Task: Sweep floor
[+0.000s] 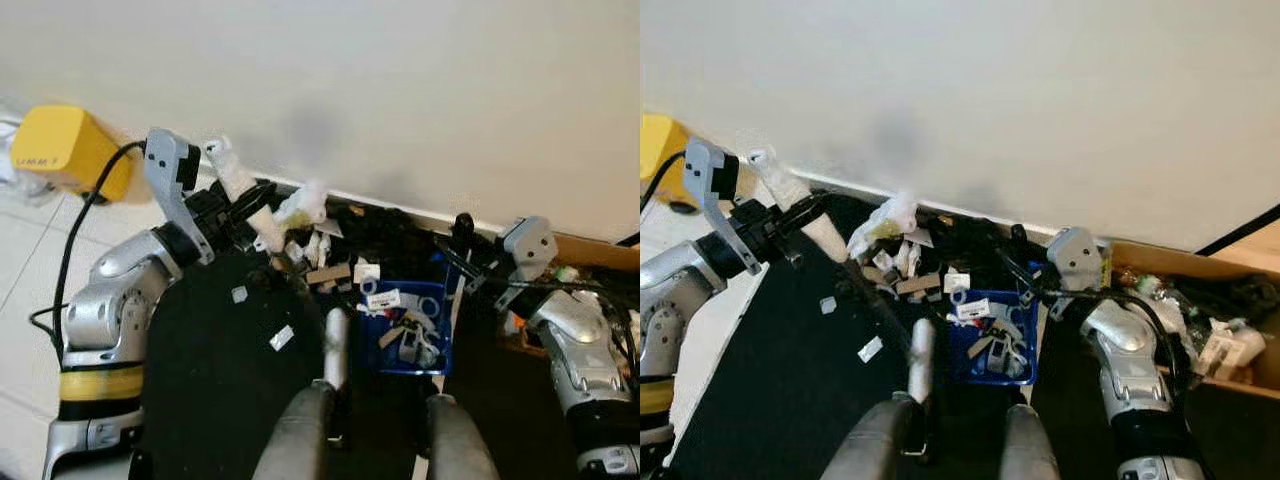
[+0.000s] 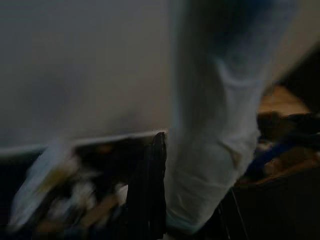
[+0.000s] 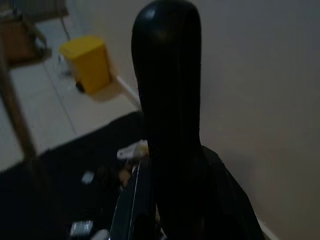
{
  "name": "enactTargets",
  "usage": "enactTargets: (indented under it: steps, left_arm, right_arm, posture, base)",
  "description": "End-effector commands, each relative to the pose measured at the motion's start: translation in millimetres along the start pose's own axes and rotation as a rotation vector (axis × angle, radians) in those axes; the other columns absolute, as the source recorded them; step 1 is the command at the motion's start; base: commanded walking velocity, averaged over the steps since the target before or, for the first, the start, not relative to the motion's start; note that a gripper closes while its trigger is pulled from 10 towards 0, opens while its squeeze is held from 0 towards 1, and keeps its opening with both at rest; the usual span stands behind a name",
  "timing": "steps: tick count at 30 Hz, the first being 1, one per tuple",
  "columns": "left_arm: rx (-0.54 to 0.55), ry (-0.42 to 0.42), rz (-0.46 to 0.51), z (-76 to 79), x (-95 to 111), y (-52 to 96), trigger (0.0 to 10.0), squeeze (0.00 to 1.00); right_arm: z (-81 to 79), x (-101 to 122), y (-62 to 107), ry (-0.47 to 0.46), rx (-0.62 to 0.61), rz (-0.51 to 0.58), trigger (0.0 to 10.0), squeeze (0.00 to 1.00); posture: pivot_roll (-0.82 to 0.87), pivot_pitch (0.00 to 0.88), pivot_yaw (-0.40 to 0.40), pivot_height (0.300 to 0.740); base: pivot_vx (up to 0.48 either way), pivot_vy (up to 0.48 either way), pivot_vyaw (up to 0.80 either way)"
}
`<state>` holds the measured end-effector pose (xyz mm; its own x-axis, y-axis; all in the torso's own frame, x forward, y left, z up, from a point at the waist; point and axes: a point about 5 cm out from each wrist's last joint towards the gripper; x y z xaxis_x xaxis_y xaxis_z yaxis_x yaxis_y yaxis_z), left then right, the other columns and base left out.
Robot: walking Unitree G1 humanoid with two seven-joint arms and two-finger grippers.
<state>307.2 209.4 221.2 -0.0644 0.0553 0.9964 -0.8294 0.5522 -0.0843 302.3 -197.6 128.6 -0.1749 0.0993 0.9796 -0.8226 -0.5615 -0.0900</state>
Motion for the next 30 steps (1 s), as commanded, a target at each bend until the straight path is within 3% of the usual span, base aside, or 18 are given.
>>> enactTargets:
  steps: [1, 4, 6, 10, 14, 19, 22, 30]
  left_arm:
    - [0.048, -0.02, 0.012, -6.7, 7.8, 8.3, 10.0, 0.0]
    - [0.087, -0.042, 0.0, -11.6, 10.3, 10.6, 10.0, 0.0]
    - [0.175, -0.097, -0.056, -25.3, 9.6, 12.2, 10.0, 0.0]
    - [0.279, -0.121, -0.114, -32.9, 4.3, 14.0, 10.0, 0.0]
    - [0.287, -0.119, -0.148, -29.5, -4.4, 11.5, 10.0, 0.0]
    - [0.284, -0.117, -0.159, -28.3, -8.2, 9.6, 10.0, 0.0]
    - [0.288, -0.115, -0.17, -29.4, -14.2, 5.2, 10.0, 0.0]
    - [0.287, -0.111, -0.174, -28.8, -18.8, -4.2, 10.0, 0.0]
  right_arm:
    - [-25.4, -32.2, 5.1, -0.198, 0.026, -0.074, 10.0, 0.0]
    - [-25.0, -32.1, 8.2, -0.204, 0.005, -0.066, 10.0, 0.0]
    - [-21.6, -29.0, 20.0, -0.212, -0.052, -0.054, 10.0, 0.0]
    - [-15.7, -16.3, 38.0, -0.265, -0.126, 0.013, 10.0, 0.0]
    - [-9.5, -4.0, 55.2, -0.235, -0.178, 0.032, 10.0, 0.0]
    - [-4.4, 5.7, 64.2, -0.201, -0.211, 0.045, 10.0, 0.0]
    - [8.6, 29.7, 79.7, -0.119, -0.281, 0.098, 10.0, 0.0]
    - [14.5, 57.8, 84.6, -0.038, -0.291, 0.139, 10.0, 0.0]
  posture:
    - [0.21, 0.29, 0.179, 0.74]
    - [0.21, 0.281, 0.182, 0.74]
    - [0.2, 0.259, 0.191, 0.74]
    - [0.18, 0.243, 0.196, 0.74]
    - [0.15, 0.231, 0.202, 0.74]
    - [0.14, 0.227, 0.205, 0.74]
    - [0.11, 0.226, 0.207, 0.74]
    - [0.09, 0.216, 0.204, 0.74]
  base:
    - [0.0, 0.0, 0.0]
    - [0.0, 0.0, 0.0]
    - [0.0, 0.0, 0.0]
    - [0.0, 0.0, 0.0]
    - [0.0, 0.0, 0.0]
    - [0.0, 0.0, 0.0]
    - [0.0, 0.0, 0.0]
    - [0.0, 0.0, 0.0]
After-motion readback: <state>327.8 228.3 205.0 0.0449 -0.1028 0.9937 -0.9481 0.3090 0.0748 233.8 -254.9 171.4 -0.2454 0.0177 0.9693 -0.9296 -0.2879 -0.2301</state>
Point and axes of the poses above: a point about 5 cm out from each wrist's last joint towards the gripper, its own y axis pointing back from the gripper into the wrist, its own x axis along the axis of the wrist's last joint, z = x × y, and after that the axes turned 3 degrees about -y, right-handed
